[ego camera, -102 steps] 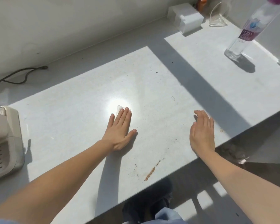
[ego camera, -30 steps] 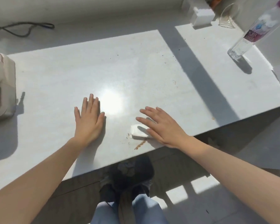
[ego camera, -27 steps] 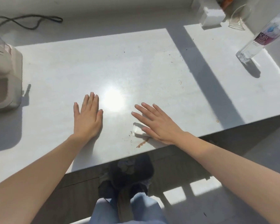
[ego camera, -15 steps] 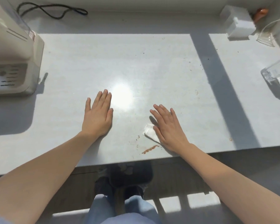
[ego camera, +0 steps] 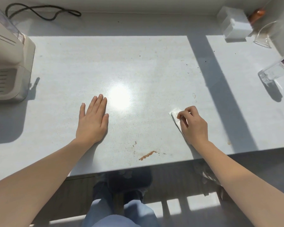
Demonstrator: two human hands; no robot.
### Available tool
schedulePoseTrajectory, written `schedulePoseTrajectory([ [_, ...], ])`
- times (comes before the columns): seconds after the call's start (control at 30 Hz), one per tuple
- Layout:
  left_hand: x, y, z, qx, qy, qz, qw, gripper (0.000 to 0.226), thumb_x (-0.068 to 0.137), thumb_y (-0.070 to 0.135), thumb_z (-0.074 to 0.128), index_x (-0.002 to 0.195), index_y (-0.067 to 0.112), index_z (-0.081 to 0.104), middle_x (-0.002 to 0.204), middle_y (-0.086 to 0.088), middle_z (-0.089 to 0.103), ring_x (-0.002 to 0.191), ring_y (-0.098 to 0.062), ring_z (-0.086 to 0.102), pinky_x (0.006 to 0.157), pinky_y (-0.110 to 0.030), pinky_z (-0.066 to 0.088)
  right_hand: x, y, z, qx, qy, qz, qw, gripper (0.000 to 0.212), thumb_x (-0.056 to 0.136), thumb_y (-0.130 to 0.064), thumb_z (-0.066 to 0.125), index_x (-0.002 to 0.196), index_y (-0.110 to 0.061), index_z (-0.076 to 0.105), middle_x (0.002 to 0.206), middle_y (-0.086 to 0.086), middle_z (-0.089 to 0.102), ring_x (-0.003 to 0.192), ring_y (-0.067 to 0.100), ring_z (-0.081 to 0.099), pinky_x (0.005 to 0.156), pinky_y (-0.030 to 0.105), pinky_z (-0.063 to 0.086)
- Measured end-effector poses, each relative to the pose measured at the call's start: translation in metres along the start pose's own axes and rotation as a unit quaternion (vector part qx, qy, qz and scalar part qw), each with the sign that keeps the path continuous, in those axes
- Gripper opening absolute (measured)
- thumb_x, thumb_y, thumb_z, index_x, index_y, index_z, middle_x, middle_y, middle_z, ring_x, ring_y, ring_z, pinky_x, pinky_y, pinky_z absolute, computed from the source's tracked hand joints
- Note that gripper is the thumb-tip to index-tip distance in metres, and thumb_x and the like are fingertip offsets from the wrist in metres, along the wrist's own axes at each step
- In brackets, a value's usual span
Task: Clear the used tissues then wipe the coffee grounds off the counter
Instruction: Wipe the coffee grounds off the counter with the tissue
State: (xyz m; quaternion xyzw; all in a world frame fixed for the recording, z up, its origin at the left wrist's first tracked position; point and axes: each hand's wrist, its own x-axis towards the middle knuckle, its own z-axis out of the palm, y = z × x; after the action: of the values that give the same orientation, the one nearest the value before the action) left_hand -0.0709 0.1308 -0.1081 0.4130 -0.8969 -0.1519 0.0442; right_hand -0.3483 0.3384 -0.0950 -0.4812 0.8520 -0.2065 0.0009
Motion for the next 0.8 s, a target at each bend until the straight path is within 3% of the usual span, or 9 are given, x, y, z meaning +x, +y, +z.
schedulePoseTrajectory([
  [0.13, 0.0, 0.001, 0.0, -0.002, 0.001, 0.001, 1.0, 0.058, 0.095, 0.033, 0.02, 0.152, 0.018, 0.016, 0.161, 0.004, 0.01, 0.148, -0.01, 0.001, 0.12, -0.044, -0.003, -0.014, 0.0, -0.003, -0.035, 0.016, 0.011, 0.999, 0.012, 0.082, -0.008, 0.057, 0.083, -0.017, 0.064, 0.065, -0.002, 0.058, 0.051, 0.02, 0.05, 0.042, 0.023, 0.03],
  [0.23, 0.0, 0.0, 0.0, -0.004, 0.003, 0.003, 1.0, 0.057, 0.096, 0.031, 0.021, 0.152, 0.018, 0.016, 0.161, 0.003, 0.01, 0.148, -0.011, 0.002, 0.12, -0.045, -0.002, -0.026, -0.01, 0.002, -0.043, 0.034, 0.063, 0.996, 0.011, 0.08, -0.004, 0.063, 0.082, -0.015, 0.064, 0.054, 0.002, 0.052, 0.045, 0.022, 0.043, 0.048, 0.025, 0.027],
  [0.4, 0.0, 0.0, 0.0, -0.004, 0.001, 0.002, 1.0, 0.057, 0.097, 0.032, 0.021, 0.152, 0.018, 0.015, 0.161, 0.003, 0.009, 0.148, -0.01, 0.001, 0.12, -0.045, -0.003, -0.052, -0.035, 0.008, -0.03, 0.044, 0.081, 0.995, 0.012, 0.077, -0.003, 0.064, 0.08, -0.015, 0.063, 0.051, 0.0, 0.049, 0.046, 0.016, 0.031, 0.052, 0.024, 0.026],
  [0.8, -0.001, -0.002, 0.0, -0.011, -0.005, 0.004, 1.0, 0.056, 0.098, 0.03, 0.022, 0.152, 0.017, 0.012, 0.162, 0.002, 0.008, 0.148, -0.011, -0.001, 0.119, -0.044, -0.005, -0.081, -0.086, 0.018, -0.026, 0.045, 0.183, 0.982, 0.019, 0.078, -0.001, 0.068, 0.081, -0.019, 0.063, 0.051, -0.002, 0.052, 0.045, 0.019, 0.042, 0.05, 0.028, 0.037],
])
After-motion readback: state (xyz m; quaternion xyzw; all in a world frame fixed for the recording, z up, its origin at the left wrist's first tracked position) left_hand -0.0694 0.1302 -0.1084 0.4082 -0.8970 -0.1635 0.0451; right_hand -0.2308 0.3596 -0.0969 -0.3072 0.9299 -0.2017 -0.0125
